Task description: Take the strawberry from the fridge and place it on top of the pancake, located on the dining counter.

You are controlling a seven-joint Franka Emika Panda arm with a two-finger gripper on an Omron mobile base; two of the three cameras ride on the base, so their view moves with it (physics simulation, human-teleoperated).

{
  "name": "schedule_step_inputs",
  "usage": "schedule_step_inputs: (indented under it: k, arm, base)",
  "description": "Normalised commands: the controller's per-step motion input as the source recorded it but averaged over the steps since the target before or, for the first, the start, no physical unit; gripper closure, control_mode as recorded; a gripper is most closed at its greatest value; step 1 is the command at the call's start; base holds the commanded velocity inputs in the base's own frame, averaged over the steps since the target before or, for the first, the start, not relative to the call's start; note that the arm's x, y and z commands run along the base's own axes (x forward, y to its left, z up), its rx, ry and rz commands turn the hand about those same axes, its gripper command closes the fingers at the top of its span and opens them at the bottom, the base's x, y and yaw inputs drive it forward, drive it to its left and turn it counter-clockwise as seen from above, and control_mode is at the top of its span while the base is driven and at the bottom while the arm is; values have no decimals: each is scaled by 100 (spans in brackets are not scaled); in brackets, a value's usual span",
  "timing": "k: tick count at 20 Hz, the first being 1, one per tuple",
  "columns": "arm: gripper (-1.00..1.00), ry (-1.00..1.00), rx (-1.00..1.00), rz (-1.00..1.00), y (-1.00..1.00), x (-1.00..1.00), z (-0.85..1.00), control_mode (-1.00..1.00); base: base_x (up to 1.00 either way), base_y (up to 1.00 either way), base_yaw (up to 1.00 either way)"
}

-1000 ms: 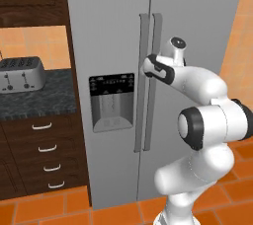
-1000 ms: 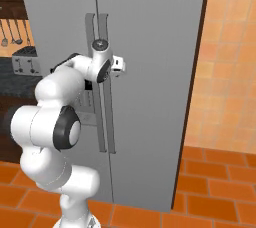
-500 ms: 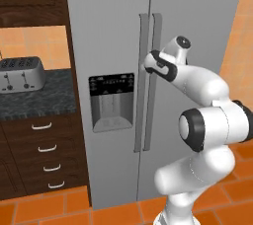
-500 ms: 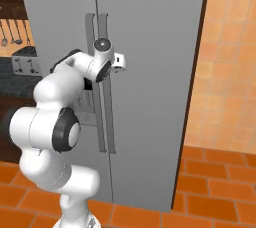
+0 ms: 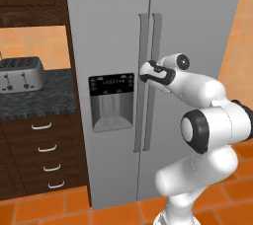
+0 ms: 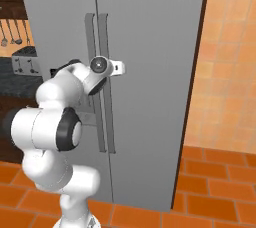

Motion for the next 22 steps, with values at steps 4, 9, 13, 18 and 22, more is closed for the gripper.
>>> schedule_step_inputs:
  k: [4, 9, 13, 18, 22]
  arm:
    - [-100, -7, 0, 0, 0, 57, -2, -100]
    - [100, -2, 0, 0, 0, 30, 0, -100]
    - [100, 5, 0, -4, -11, -6, 0, -100]
    - [100, 20, 0, -5, -54, -54, 0, -100]
    - [100, 28, 0, 0, -99, -83, 0, -100]
  base:
    - [0, 0, 0]
    - [0, 0, 0]
    - [0, 0, 0]
    - [0, 0, 0]
    - [0, 0, 0]
